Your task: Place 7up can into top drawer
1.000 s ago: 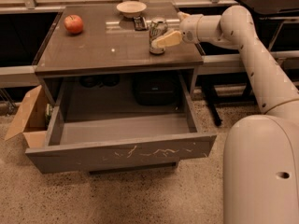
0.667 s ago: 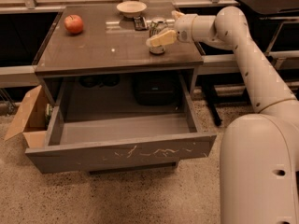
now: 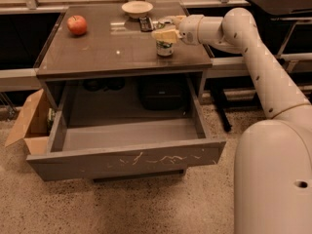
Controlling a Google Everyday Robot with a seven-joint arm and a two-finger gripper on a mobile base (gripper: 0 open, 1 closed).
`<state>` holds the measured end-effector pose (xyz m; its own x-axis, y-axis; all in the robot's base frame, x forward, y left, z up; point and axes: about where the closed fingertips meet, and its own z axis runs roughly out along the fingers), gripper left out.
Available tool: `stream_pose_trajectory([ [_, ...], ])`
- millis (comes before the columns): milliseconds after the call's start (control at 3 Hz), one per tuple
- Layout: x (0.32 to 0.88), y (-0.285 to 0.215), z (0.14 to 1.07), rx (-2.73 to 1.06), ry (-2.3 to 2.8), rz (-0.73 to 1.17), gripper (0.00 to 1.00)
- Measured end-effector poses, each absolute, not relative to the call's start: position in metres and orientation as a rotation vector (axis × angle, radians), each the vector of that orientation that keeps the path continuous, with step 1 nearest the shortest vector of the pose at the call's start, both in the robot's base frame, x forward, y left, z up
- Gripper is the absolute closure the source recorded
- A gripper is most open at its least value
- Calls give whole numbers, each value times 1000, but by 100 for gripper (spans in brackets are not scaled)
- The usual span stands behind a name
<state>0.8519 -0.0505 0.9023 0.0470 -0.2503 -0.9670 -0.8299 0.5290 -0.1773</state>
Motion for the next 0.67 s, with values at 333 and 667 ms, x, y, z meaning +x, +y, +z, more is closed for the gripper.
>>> stream_pose_trajectory([
  [333, 835, -44, 922, -999, 1443, 587, 72],
  [667, 835, -43, 923, -1000, 1440, 588, 95],
])
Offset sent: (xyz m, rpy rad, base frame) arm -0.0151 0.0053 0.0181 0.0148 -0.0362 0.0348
